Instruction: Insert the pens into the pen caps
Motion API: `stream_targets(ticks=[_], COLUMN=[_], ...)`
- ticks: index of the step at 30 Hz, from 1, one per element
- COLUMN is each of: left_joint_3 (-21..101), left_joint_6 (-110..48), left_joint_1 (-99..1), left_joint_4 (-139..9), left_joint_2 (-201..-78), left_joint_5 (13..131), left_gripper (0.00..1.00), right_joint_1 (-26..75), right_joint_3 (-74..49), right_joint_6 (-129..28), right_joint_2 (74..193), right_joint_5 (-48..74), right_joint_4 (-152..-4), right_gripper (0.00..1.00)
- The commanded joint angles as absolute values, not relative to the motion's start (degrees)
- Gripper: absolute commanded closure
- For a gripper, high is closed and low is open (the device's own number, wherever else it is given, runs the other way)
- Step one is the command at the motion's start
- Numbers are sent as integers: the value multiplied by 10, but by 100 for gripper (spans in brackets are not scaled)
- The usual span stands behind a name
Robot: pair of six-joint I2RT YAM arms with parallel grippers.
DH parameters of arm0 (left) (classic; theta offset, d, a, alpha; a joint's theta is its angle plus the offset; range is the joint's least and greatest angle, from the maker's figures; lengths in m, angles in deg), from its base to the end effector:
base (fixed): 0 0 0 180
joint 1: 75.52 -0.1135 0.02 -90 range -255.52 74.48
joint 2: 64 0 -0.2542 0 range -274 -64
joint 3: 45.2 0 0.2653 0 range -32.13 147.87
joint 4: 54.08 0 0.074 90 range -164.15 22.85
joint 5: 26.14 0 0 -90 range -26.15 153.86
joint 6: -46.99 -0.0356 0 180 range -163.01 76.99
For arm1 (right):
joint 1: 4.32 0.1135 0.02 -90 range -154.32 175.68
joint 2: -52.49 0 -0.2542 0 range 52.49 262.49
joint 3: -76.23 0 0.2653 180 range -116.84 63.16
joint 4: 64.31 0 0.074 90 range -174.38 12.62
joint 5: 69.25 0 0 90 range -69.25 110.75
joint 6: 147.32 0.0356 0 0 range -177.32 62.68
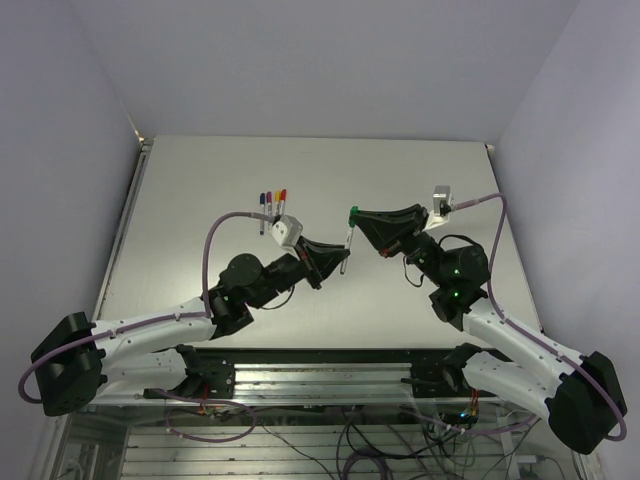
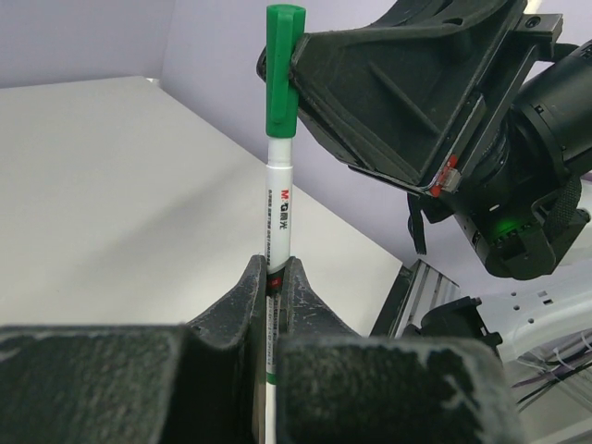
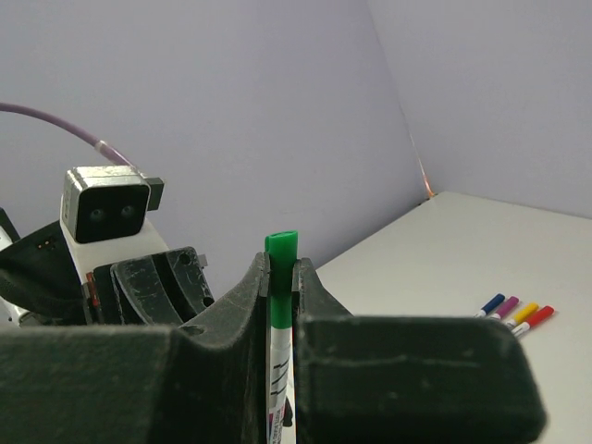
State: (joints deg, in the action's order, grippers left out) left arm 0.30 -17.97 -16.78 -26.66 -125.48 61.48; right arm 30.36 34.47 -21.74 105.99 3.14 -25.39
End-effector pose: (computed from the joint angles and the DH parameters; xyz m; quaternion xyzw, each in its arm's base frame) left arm 0.1367 -0.2224 0.2855 0.1681 0.6105 -0.5069 0.5849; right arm 0.1785 0.1366 0.3132 -0.1266 0.5160 0.5506 0.6439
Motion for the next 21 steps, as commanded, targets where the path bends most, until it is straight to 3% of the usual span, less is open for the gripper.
stream_targets(ticks=[1, 21], left_joint_3=[2, 28], left_joint_6=[-196, -215], left_joint_1=[-168, -169], left_joint_4=[-200, -92], left_joint_2=[-1243, -1268], left_joint_5=[585, 524], left_gripper=[93, 93], right_joint_1=[306, 320], right_joint_3=[350, 369], right_joint_6=[-215, -192], right_joint_2=[1062, 1090], right_joint_5=[22, 1], right_joint_4=[-257, -314], right_gripper=[100, 100])
